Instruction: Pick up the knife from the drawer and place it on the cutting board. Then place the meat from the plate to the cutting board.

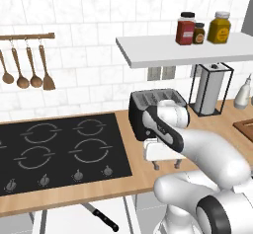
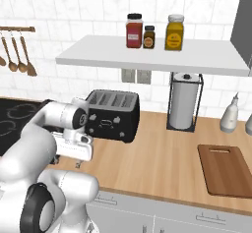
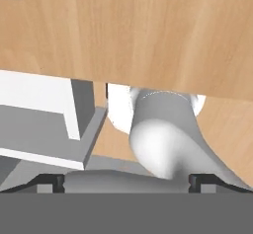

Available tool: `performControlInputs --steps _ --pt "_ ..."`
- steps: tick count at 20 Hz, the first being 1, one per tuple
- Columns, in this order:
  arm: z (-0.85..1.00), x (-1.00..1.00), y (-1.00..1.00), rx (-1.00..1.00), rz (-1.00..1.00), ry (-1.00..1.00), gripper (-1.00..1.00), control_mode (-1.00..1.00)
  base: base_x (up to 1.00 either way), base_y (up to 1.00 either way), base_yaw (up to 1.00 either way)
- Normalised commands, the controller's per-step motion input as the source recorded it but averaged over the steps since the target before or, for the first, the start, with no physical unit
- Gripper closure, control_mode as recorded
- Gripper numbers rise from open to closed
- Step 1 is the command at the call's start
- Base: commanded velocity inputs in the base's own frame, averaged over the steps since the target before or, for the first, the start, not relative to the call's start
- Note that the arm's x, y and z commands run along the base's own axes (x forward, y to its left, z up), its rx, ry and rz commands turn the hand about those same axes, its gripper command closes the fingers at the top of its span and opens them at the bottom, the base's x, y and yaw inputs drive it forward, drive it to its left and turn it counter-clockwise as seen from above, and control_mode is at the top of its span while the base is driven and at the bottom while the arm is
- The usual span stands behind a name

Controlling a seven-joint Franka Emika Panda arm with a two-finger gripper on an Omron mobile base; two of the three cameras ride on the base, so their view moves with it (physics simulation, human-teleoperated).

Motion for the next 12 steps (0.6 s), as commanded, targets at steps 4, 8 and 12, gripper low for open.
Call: performControlInputs --steps 4,8,12 --pt "0.00 -0.39 0.19 0.00 0.00 0.00 -1.00 -1.00 0.00 0.00 0.00" --pt "0.00 -0.33 0.30 0.00 0.00 0.00 -1.00 -1.00 0.00 0.00 0.00" --pt "-0.05 -0.06 0.44 0.00 0.00 0.00 -1.00 -1.00 0.00 0.00 0.00"
